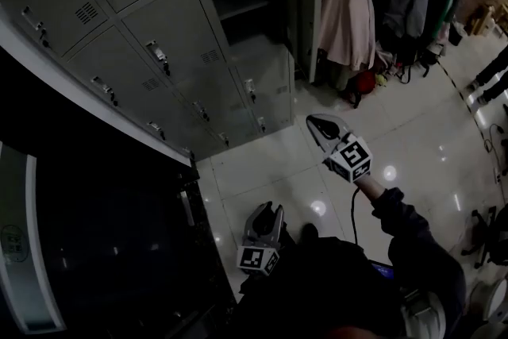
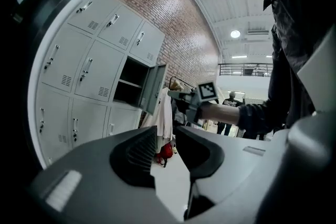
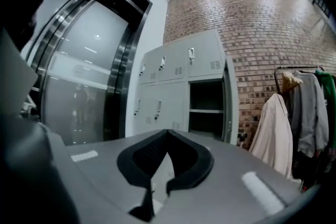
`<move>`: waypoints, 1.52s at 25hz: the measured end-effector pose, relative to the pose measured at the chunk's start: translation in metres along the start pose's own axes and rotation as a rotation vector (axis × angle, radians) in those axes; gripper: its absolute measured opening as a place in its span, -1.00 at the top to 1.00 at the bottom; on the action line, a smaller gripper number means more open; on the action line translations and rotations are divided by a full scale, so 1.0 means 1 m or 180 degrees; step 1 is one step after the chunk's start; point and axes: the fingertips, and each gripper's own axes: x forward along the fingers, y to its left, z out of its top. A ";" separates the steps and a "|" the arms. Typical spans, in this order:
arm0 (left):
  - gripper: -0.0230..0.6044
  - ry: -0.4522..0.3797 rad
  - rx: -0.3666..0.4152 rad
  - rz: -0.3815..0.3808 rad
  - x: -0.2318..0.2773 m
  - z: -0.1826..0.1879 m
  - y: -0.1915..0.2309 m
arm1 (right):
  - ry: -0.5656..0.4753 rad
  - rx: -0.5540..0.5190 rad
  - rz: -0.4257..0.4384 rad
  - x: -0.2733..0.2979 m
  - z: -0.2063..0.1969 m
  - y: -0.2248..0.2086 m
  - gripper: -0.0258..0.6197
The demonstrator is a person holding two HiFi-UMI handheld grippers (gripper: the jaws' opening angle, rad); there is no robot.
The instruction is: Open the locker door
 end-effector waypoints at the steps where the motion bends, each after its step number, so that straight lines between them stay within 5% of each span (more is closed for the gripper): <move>1: 0.57 0.0013 -0.0007 0.0038 -0.003 -0.006 -0.006 | 0.0031 -0.0001 0.0051 -0.028 -0.013 0.026 0.92; 7: 0.58 0.0111 -0.0034 0.0057 -0.010 -0.032 -0.038 | 0.0212 0.0725 -0.0074 -0.175 -0.049 0.120 0.92; 11: 0.59 0.0046 -0.0012 0.0021 -0.004 -0.021 -0.051 | 0.0212 0.0756 -0.0150 -0.215 -0.050 0.132 0.92; 24: 0.61 -0.0053 0.0176 -0.0007 0.005 -0.009 -0.080 | -0.0067 0.0545 0.0167 -0.203 -0.021 0.129 0.92; 38: 0.62 -0.0028 0.0222 -0.0083 0.019 -0.011 -0.095 | -0.0127 0.0603 0.0154 -0.204 -0.021 0.118 0.92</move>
